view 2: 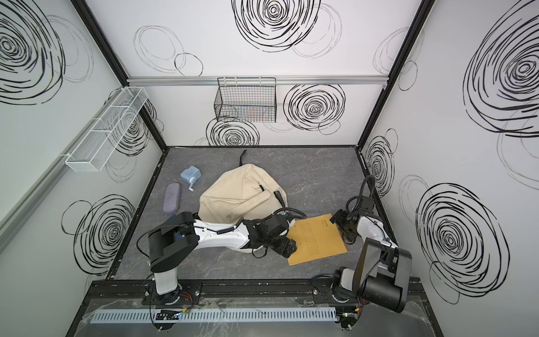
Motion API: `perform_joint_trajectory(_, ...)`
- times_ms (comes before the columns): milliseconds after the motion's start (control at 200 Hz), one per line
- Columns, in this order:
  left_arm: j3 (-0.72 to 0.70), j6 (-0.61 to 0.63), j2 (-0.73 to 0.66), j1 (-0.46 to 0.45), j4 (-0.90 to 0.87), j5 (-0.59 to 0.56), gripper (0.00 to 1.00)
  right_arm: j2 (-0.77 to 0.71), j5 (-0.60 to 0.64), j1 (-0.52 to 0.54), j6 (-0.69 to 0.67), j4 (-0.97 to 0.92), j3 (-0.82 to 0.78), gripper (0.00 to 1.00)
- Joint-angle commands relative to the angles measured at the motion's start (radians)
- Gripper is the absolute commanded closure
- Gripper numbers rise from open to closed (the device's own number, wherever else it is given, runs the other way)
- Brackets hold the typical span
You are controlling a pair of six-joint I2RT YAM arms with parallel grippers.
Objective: Pack books, pencil case, and school supplies into a backpack
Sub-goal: Pick up the book from the bottom-center of the table.
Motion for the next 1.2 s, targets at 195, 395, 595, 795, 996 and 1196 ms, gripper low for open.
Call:
perform_joint_trajectory(195, 0.036, 0.062, 0.013, 0.068, -0.056, -0.095, 0.13, -0.043, -0.214, 0.045, -0.016, -0.157, -0.081, 0.31)
perform_joint_trajectory(395, 0.030, 0.047, 0.021, 0.068, -0.035, -0.077, 0.14, -0.034, -0.349, 0.055, -0.080, -0.178, -0.116, 0.39)
perform_joint_trajectory(595, 0.021, 0.037, 0.036, 0.062, -0.024, -0.074, 0.14, -0.111, -0.464, 0.055, -0.112, -0.201, -0.160, 0.46)
perform_joint_trajectory(795, 0.011, 0.034, 0.036, 0.063, -0.017, -0.078, 0.14, -0.202, -0.594, 0.063, -0.089, -0.168, -0.233, 0.49)
perform_joint_trajectory(996, 0.011, 0.027, 0.047, 0.059, -0.011, -0.078, 0.14, -0.220, -0.692, 0.070, -0.092, -0.160, -0.248, 0.58)
perform_joint_trajectory(1196, 0.013, 0.019, 0.064, 0.046, -0.004, -0.074, 0.14, -0.227, -0.713, 0.081, -0.100, -0.154, -0.235, 0.64)
